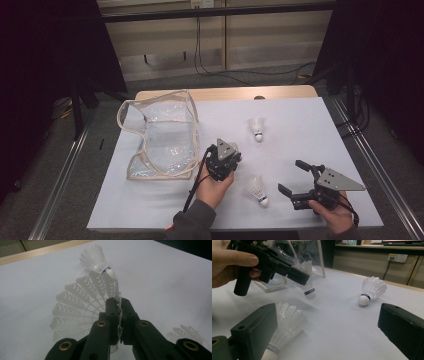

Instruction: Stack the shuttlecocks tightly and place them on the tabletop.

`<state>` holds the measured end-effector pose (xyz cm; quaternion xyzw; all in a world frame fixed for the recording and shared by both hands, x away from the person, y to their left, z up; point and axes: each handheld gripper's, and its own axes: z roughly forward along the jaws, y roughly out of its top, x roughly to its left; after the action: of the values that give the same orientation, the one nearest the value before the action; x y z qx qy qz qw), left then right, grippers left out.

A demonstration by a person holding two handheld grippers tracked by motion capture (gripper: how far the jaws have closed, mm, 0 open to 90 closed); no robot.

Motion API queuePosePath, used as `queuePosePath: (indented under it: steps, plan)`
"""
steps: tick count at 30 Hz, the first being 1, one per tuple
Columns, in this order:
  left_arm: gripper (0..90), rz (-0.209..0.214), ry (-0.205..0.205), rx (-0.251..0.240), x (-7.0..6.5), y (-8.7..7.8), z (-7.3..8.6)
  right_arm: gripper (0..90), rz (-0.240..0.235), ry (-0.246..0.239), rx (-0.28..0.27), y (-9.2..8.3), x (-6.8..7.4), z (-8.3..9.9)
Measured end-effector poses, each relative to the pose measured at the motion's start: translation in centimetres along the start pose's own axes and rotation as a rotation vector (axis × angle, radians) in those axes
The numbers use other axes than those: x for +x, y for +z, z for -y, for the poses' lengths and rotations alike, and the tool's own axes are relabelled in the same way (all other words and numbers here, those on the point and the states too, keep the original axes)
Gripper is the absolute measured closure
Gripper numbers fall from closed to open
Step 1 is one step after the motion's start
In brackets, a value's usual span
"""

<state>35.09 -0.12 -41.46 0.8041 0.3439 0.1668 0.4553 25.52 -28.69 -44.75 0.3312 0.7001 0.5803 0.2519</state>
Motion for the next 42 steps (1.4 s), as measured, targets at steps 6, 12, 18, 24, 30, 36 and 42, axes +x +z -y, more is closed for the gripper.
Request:
queuePosePath:
  steps: [6,12,18,24,30,36,42]
  plan:
    - [87.1,-0.018,0.006,-0.007,0.3,0.6,-1.0,1.5,-0.001,-0.001,-0.001,0.0,0.0,0.0]
    - [87.1,-0.048,0.027,-0.004,0.5,1.2,-1.7,1.6,-0.003,-0.002,-0.002,0.0,0.0,0.0]
    - [87.1,-0.066,0.014,0.008,1.2,1.8,-2.0,1.6,-0.003,0.001,-0.002,0.0,0.0,0.0]
    - [87.1,-0.085,-0.006,0.025,1.8,2.4,-1.9,1.6,-0.006,-0.001,-0.003,0.0,0.0,0.0]
    - [87.1,-0.112,-0.008,0.021,2.1,2.9,-1.9,1.6,-0.005,-0.002,-0.003,0.0,0.0,0.0]
    - [86.9,-0.126,-0.014,0.024,2.2,3.3,-2.2,1.6,-0.005,0.001,-0.003,-0.1,0.0,0.0]
    - [86.7,-0.158,-0.014,0.032,2.6,3.5,-2.4,1.6,-0.005,0.0,-0.002,-0.1,-0.1,0.0]
